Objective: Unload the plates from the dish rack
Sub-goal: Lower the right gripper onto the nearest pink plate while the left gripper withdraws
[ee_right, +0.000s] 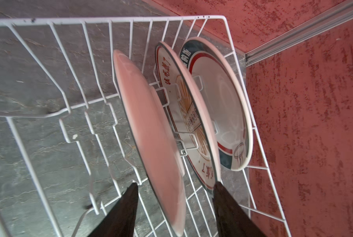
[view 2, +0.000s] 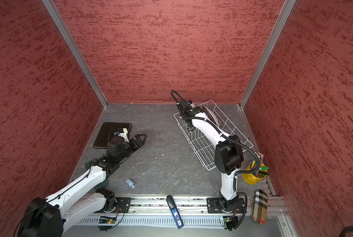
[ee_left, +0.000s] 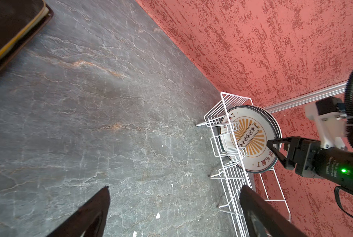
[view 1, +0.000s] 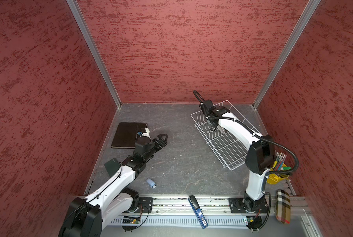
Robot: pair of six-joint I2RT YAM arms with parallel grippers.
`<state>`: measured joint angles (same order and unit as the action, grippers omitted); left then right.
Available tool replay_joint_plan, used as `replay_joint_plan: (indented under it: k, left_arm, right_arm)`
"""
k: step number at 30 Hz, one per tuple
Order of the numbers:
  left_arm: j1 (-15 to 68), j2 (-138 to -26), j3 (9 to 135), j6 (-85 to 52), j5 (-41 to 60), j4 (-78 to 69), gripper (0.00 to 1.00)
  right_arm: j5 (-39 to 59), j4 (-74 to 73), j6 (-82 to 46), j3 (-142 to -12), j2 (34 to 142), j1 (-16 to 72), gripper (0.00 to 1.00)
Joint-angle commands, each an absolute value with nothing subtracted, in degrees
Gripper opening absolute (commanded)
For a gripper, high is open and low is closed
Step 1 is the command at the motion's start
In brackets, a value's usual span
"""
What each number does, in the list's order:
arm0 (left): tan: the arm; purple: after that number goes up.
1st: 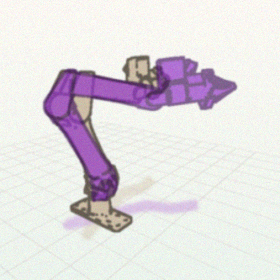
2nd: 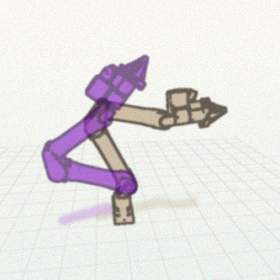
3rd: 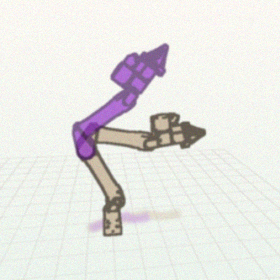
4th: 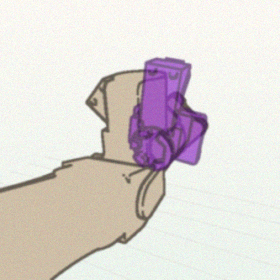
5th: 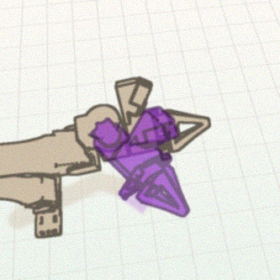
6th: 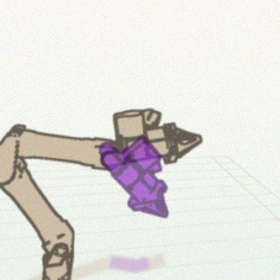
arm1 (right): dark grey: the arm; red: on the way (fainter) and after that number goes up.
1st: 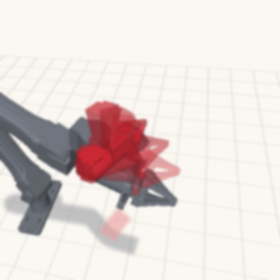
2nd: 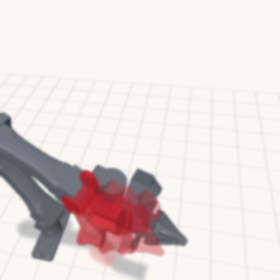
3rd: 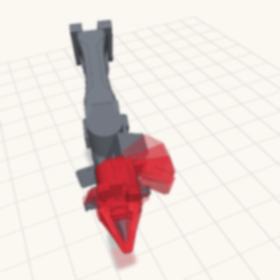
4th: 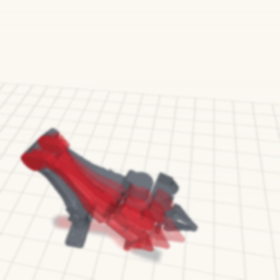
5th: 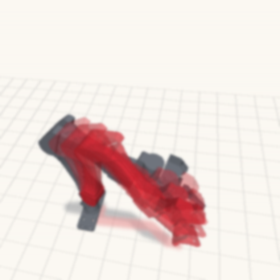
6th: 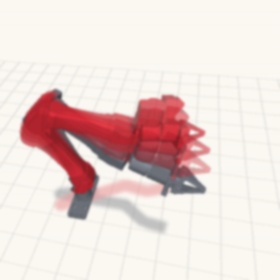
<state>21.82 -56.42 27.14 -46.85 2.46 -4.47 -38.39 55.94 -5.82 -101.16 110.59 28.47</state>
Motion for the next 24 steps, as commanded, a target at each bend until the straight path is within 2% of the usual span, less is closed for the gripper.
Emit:
replay_joint_plan:
  k: [1, 24]
  left_arm:
    - [22.0, -57.4, 28.5, -46.4, 2.0, -6.8, 0.98]
    - [23.0, -58.9, 27.9, -46.9, 3.2, -7.8, 0.98]
  right_arm:
    - [-42.1, 55.8, -2.9, -102.1, 111.0, 28.7, 0.57]
    - [-45.4, 50.4, 0.5, -99.5, 115.7, 28.6, 0.46]
